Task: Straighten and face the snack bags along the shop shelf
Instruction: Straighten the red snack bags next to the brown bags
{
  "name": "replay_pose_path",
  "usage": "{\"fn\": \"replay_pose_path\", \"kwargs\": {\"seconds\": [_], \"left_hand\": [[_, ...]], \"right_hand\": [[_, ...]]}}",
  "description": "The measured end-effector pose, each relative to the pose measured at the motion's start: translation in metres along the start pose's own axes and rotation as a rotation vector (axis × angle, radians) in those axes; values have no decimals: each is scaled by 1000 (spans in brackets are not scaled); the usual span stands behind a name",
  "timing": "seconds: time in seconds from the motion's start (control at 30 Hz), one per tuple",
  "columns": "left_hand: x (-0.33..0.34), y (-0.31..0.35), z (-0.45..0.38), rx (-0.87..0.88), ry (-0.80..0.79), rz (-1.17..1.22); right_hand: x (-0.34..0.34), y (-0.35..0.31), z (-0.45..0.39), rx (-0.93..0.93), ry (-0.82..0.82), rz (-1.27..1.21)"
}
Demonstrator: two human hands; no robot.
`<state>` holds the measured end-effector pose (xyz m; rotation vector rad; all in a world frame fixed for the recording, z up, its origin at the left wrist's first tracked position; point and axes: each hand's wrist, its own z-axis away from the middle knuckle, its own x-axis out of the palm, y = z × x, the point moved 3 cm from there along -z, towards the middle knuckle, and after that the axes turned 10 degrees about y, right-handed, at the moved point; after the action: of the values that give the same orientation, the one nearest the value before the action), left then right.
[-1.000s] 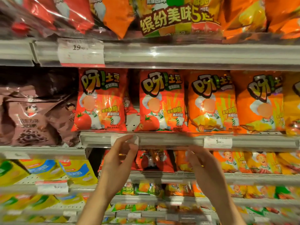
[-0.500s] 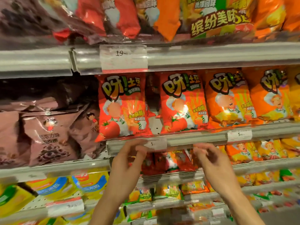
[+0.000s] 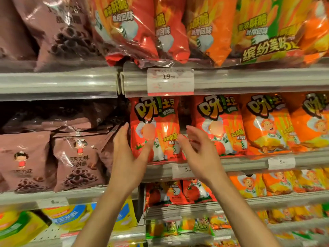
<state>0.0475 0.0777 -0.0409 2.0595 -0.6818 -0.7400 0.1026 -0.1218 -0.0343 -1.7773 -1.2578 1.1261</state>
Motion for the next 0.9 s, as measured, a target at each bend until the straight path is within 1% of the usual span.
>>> {"fn": "replay_pose_path", "kwargs": {"seconds": [0.03,0.1,0.2,0.23,0.37,0.5,0.63,0.73,0.8,0.9], "left_hand": [[4,1,-8,-65,-48,21],[14,4,-24,-150,-91,113],[24,0,-46,-288,-100,103],[26,-1,-52,-307,-107,92],[30,-8,-65,-325,-123,153],[32,-9,-67,-315,-108,172],[35,-3,-66,-246,-82,199],[49,4,-67,-242,-106,207],[60,2,-63,-247,-115,198],[68,-4,-58,-236,-80,177]], "right_hand": [[10,-4,-11,-17,-23,46],[26,-9,-29,-40,-87,125],[40,-7,-48,17,-150,77],[43,-5,-50,51,-166,53],[54,0,-51,103,-211,10],[58,0,-50,93,-162,-8],[54,-3,-49,50,-90,19],[43,5,-56,82,-27,16],[40,13,-59,105,-41,36],[39,18,-58,84,-54,65]]}}
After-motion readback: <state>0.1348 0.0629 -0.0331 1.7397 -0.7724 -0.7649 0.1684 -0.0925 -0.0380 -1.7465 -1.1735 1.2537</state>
